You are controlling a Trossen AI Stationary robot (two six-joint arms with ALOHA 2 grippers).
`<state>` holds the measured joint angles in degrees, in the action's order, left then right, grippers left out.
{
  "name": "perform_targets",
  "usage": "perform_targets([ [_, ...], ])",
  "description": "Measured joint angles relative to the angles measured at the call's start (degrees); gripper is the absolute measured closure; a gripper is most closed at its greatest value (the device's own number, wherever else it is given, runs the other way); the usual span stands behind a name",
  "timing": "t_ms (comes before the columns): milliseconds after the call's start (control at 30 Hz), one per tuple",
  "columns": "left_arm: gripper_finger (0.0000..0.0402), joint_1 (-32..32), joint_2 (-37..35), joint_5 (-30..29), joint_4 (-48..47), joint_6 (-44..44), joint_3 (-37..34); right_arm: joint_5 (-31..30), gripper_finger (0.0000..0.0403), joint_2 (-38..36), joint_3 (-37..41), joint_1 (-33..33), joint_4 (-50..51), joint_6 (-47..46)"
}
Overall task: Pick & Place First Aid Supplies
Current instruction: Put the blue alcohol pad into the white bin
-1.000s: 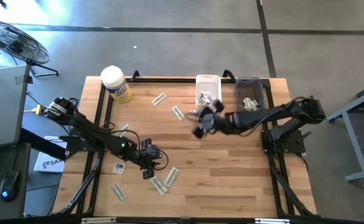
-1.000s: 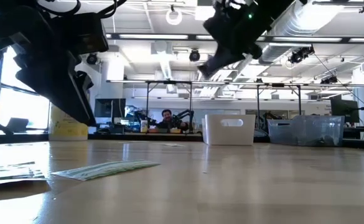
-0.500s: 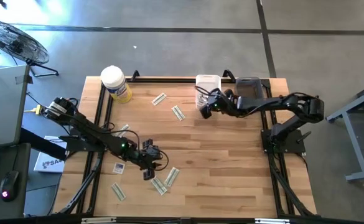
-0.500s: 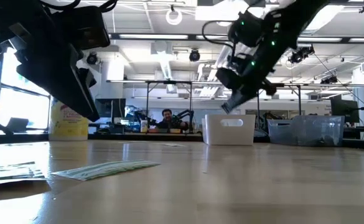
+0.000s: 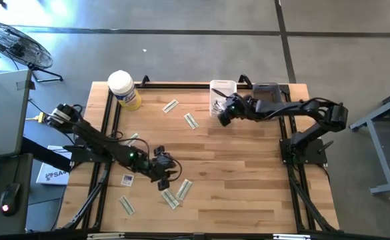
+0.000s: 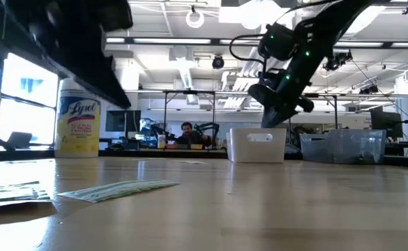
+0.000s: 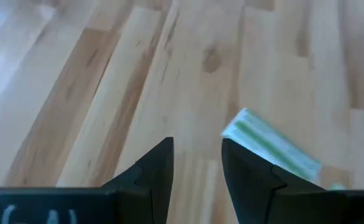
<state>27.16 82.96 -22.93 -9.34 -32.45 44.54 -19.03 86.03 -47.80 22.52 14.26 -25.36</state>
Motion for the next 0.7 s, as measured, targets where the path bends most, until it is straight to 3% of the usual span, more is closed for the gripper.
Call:
perform_targets([
  [167,0.0268,5.65,-2.19,-1.33,-19.81,-5.63,10.17,-1.91,0.0282,-0.92,-4.54,-2.97,4.75,2.76],
  [333,0.0268,14.04,-2.41,0.28,-36.38,-15.69,18.76,-2.21,0.0272,-1.82,-7.67,-10.0,3.73,5.17],
  [567,0.0268,25.49,-2.39,0.23,-45.42,-35.62,18.58,-1.83,0.0269,-1.67,-7.47,-23.47,-3.6,3.64],
  [700,0.0268,28.74,-2.34,1.47,-50.22,-47.8,15.8,-3.79,0.0265,-1.65,-6.11,-31.17,-9.52,3.41],
])
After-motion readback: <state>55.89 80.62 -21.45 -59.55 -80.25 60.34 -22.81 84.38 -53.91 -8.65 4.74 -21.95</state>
